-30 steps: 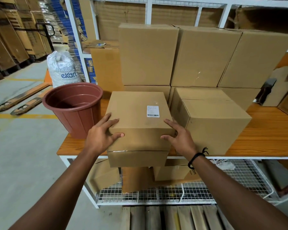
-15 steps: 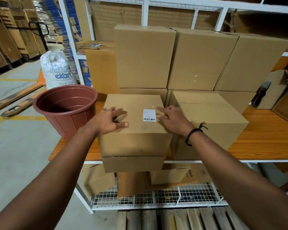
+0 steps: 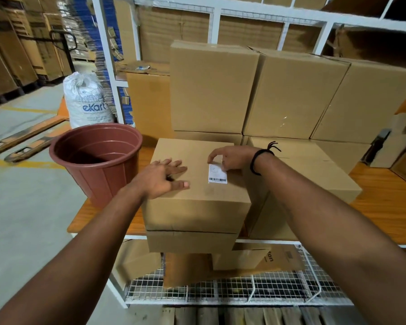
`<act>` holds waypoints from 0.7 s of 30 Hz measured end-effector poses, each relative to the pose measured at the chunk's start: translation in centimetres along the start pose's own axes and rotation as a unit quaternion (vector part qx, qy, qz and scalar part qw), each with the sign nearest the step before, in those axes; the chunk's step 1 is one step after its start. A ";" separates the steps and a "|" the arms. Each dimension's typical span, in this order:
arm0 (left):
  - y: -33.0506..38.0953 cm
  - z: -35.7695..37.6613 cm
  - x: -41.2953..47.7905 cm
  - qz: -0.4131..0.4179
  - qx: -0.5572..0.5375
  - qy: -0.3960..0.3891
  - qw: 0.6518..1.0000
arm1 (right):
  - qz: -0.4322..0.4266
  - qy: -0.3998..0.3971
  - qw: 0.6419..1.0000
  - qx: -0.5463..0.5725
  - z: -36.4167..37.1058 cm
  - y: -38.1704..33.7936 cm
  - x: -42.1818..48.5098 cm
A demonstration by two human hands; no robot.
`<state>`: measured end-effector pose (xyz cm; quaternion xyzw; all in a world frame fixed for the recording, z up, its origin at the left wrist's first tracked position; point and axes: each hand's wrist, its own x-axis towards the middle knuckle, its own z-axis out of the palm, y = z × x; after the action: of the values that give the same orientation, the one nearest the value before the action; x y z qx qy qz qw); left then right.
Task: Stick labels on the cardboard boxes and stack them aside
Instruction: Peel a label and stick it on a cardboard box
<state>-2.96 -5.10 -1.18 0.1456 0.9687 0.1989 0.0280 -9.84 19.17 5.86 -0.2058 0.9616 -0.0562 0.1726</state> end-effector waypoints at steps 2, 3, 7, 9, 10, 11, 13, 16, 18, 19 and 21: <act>0.1 -0.1 -0.2 -0.002 0.003 0.000 1.000 | 0.001 -0.013 1.000 0.005 -0.2 0.0 0.4; 0.1 -0.1 -0.2 -0.002 0.004 0.000 1.000 | 0.003 -0.019 1.000 0.004 -0.2 0.1 0.6; 0.0 0.1 -0.2 0.004 0.007 0.011 1.000 | -0.008 -0.021 1.000 0.005 0.0 0.1 1.0; 0.0 0.2 -0.2 0.007 0.007 0.015 1.000 | -0.006 -0.019 1.000 0.017 0.2 0.1 1.1; -0.1 0.2 -0.2 0.009 0.008 0.015 1.000 | -0.003 -0.020 1.000 0.021 0.2 0.1 1.1; -0.1 0.2 -0.3 0.010 0.009 0.015 1.000 | -0.001 -0.021 1.000 0.023 0.2 0.1 1.1; -0.2 0.3 -0.3 0.015 0.013 0.019 1.000 | 0.006 -0.020 0.999 0.030 0.3 0.0 1.2; -0.4 0.4 -0.3 0.019 0.014 0.025 0.999 | 0.015 -0.018 0.998 0.052 0.4 0.0 1.1; -0.4 0.4 -0.3 0.016 0.009 0.029 0.999 | 0.021 -0.018 0.998 0.065 0.4 0.1 1.2; -0.4 0.4 -0.3 0.015 0.008 0.029 0.999 | 0.020 -0.017 0.997 0.069 0.5 0.1 1.2; -0.4 0.5 -0.3 0.013 0.008 0.027 1.000 | 0.019 -0.010 0.997 0.077 0.5 0.1 1.1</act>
<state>-2.76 -5.32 -1.75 0.1533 0.9688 0.1950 -0.0024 -10.65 18.77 4.99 -0.1745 0.9562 -0.1247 0.1991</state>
